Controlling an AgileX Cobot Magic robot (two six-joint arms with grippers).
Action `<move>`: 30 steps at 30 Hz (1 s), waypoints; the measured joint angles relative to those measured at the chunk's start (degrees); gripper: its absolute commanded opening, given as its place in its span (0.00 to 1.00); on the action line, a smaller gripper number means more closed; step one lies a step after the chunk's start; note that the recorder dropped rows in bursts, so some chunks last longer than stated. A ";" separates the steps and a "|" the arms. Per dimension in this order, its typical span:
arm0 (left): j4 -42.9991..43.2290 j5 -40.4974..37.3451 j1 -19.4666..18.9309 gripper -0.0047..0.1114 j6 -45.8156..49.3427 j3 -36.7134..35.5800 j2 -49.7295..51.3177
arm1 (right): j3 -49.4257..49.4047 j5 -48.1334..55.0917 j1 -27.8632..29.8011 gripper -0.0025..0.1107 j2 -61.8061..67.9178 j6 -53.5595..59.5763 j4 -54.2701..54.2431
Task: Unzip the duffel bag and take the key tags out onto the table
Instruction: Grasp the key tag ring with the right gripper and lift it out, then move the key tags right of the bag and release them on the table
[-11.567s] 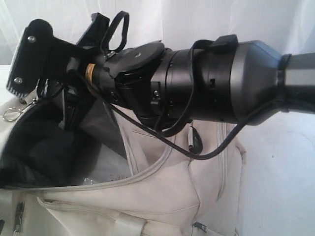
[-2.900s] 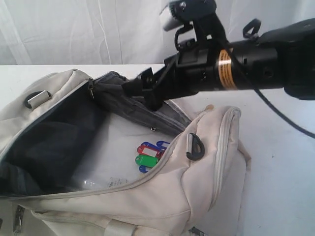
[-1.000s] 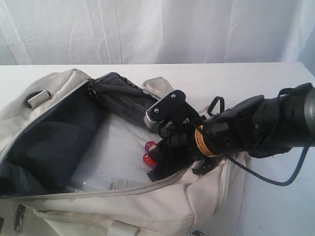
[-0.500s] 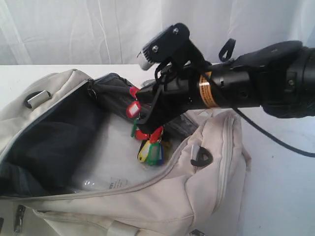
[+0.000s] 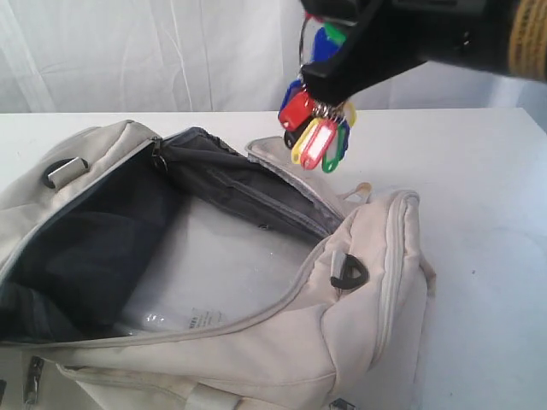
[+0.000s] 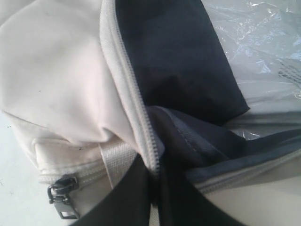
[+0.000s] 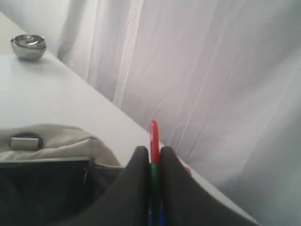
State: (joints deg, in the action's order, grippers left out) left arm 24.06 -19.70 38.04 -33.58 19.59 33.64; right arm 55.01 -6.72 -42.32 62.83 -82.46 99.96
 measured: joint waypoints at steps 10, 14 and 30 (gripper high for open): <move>0.00 -0.23 0.00 0.04 0.14 0.00 0.00 | -1.22 9.36 0.00 0.02 -10.68 0.00 -0.10; 0.00 -0.34 0.00 0.04 0.14 0.00 0.00 | -5.78 18.55 0.00 0.02 -14.47 3.22 -5.82; 0.00 -0.44 0.00 0.04 0.27 0.00 0.00 | -18.38 45.92 0.00 0.02 -21.22 48.23 -57.81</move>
State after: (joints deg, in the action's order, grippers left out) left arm 24.06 -20.14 38.04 -33.31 19.59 33.64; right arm 36.64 39.20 -42.32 41.61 -34.24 42.15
